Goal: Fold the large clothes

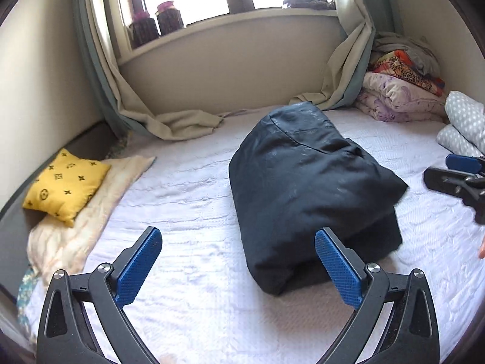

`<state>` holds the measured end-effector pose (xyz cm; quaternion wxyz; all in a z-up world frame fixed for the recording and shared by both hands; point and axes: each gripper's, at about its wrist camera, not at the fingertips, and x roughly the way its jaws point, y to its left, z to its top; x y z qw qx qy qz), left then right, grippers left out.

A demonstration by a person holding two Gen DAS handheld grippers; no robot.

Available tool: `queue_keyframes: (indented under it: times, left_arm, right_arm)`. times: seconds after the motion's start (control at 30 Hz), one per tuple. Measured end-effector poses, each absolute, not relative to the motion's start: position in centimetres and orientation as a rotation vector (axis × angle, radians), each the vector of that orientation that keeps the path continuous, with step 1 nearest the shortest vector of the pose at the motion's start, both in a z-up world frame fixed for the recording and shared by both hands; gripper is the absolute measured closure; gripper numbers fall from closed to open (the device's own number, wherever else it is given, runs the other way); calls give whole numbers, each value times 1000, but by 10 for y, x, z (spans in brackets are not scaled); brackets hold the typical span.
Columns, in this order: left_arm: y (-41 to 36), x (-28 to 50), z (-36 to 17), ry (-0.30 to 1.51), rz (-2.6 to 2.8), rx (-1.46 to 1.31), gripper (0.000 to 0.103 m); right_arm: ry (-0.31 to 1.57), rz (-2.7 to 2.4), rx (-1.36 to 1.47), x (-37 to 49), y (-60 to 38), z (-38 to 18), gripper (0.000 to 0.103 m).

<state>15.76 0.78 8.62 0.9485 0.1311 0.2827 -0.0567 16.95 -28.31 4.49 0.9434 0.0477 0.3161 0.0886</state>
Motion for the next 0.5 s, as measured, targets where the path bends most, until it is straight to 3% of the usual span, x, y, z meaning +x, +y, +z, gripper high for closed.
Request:
queue_keyframes:
  times: [0.5]
  left_arm:
    - [10, 56, 57, 584, -64, 239, 0]
  right_arm:
    - [626, -6, 36, 49, -254, 10, 0]
